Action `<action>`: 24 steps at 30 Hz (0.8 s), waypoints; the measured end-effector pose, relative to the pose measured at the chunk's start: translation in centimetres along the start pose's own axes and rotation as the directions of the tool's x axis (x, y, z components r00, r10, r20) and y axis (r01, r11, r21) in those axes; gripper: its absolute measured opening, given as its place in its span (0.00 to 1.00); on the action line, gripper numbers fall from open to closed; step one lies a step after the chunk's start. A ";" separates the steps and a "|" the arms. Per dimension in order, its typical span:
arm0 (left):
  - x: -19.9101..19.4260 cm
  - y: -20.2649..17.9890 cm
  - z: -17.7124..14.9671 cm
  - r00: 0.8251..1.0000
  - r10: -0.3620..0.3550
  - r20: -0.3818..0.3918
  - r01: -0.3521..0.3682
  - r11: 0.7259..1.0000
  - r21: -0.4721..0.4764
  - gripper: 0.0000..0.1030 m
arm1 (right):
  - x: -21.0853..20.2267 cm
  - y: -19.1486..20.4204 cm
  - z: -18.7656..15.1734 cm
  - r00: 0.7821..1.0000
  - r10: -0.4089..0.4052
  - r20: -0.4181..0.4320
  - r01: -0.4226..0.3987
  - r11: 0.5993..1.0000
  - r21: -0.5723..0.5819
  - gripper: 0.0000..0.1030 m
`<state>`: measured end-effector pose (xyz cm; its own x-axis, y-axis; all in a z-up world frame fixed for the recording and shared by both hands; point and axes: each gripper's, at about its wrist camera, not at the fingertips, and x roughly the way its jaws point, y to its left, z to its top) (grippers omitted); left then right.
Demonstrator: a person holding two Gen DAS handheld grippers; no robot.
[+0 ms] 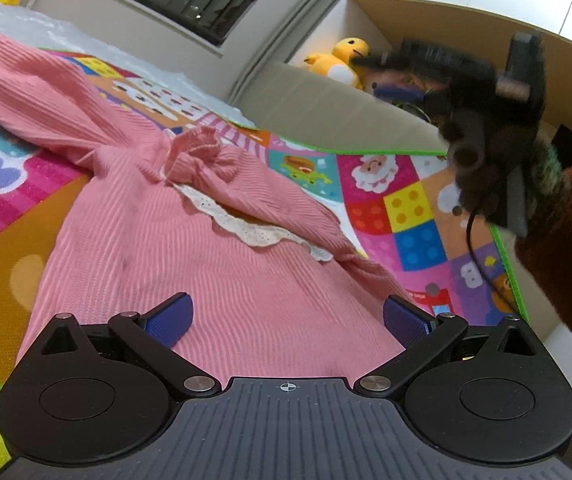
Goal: Fold clothes
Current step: 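Lift the held sleeve and lay it across the sweater body, release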
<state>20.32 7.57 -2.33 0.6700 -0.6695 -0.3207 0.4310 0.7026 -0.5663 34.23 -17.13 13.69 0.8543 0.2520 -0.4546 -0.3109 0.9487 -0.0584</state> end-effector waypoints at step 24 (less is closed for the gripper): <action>-4.9 8.7 10.5 0.901 0.388 0.193 -0.296 0.876 -0.381 1.00 | -5.2 -14.5 -19.5 0.969 -0.238 -0.063 0.242 0.869 0.431 0.72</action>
<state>27.13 19.50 2.26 0.8875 -0.2840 -0.3628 -0.0515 0.7214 -0.6906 26.19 -35.93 -0.48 0.8758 0.0060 -0.4827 0.1161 0.9680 0.2226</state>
